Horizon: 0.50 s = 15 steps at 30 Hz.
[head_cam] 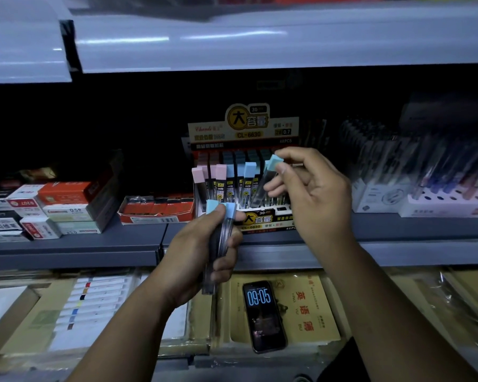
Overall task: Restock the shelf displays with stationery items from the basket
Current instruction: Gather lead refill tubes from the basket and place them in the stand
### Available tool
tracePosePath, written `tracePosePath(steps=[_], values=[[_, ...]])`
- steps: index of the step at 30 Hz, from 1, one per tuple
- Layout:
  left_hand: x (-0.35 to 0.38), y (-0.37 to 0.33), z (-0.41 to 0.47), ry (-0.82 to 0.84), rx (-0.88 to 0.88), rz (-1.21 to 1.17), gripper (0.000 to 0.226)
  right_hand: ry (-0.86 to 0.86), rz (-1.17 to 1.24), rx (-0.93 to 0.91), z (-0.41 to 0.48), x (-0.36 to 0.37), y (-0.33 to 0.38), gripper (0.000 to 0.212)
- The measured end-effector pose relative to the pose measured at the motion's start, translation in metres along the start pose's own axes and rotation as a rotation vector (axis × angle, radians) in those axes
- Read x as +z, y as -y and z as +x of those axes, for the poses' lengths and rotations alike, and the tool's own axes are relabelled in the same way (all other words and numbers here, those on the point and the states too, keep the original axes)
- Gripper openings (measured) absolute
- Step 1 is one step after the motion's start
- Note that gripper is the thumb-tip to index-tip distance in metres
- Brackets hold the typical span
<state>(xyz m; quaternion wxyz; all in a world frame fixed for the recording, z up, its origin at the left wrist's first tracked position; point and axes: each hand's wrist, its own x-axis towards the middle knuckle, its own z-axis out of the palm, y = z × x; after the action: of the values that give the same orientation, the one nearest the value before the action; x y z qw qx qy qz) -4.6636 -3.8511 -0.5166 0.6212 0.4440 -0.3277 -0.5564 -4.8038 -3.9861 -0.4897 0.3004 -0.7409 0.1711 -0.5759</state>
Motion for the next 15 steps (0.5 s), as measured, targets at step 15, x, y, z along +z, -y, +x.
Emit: tracePosePath(steps=[15], values=[[-0.003, -0.005, -0.005, -0.011, 0.024, -0.016, 0.037, 0.027, -0.242, -0.061, -0.007, 0.009, -0.003, 0.024]])
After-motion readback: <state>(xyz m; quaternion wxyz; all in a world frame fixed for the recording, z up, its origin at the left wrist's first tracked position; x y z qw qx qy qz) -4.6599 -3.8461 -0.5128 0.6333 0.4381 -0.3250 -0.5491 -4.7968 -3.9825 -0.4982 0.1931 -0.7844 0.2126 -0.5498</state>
